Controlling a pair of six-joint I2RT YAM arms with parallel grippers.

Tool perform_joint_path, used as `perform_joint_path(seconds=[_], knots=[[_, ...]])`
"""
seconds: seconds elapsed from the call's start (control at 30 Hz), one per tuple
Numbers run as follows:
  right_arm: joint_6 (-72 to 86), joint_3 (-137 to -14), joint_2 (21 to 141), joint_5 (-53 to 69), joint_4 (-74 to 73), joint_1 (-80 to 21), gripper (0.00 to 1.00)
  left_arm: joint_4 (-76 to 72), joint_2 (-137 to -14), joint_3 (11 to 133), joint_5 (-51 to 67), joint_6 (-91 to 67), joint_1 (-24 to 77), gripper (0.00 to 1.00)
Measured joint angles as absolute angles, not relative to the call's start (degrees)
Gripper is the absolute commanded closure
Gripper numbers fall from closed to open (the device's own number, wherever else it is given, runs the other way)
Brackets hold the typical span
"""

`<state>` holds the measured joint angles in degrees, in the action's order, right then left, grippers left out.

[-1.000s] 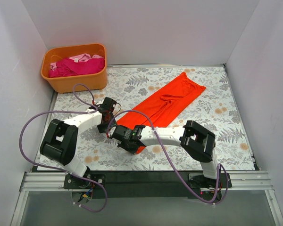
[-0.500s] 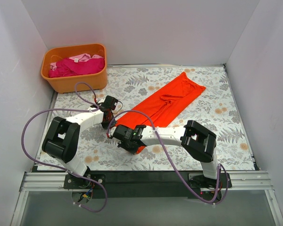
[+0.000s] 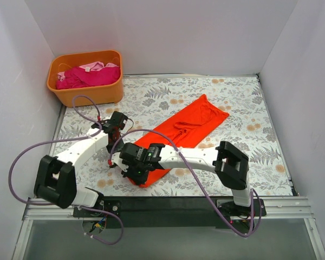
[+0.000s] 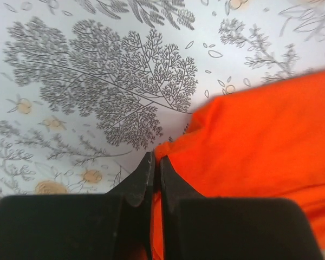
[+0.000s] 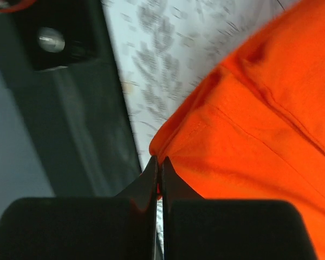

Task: Fold and stack the t-shirts
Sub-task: Fold the tshirt

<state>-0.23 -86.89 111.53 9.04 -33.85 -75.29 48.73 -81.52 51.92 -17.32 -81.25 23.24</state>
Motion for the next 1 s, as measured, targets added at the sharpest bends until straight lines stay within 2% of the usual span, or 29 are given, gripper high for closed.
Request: perform_joint_path(seconds=[0.13,0.3,0.67,1.0], knots=[[-0.45,-87.79,108.42,11.0,-34.02,-75.75,0.99,53.67,-76.9,57.3,-17.82,-81.21,21.85,1.0],[-0.97,-86.28,103.26,8.73,-34.2,-71.72,0.99,52.82,-79.07,63.46,-14.96,-80.95,21.5,1.0],[-5.41,-74.76,97.32,-7.81,-36.91,-60.31,0.99,40.38,-97.3,75.26,-3.2,-81.45,24.25,1.0],[-8.93,-73.32,97.21,-20.29,-37.54,-56.99,0.99,33.36,-107.66,83.92,2.02,-81.93,26.5,1.0]])
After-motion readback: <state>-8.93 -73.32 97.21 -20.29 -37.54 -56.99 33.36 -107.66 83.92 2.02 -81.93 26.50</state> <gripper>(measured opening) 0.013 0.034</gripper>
